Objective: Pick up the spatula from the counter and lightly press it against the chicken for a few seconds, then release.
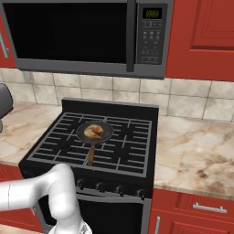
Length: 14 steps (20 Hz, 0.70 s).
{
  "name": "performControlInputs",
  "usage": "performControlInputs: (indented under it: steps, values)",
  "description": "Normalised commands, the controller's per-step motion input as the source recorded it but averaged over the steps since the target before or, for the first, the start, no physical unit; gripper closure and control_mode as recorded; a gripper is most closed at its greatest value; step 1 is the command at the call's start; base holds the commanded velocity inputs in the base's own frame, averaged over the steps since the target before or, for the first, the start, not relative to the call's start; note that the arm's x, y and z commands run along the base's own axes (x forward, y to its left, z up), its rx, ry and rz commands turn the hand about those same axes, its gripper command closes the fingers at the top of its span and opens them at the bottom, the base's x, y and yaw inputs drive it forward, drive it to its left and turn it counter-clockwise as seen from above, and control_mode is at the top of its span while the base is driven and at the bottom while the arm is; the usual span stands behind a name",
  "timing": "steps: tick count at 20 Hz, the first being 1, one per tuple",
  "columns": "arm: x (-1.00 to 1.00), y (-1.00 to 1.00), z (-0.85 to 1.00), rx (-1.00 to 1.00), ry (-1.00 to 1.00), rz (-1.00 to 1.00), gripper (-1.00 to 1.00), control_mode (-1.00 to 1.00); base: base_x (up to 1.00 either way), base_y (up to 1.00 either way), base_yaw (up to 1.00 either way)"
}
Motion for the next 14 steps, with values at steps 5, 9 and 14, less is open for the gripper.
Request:
performControlInputs:
  steps: [5,9,14]
  values:
    - [0.23,0.2,-0.21,-0.02,0.0,0.0,-1.0,-1.0,0.0,0.0,0.0]
    - [0.2,0.21,-0.2,-0.03,0.0,0.0,1.0,-1.0,0.0,0.0,0.0]
    - [0.04,0.01,-0.13,-0.04,0.0,0.0,1.0,-1.0,0.0,0.0,0.0]
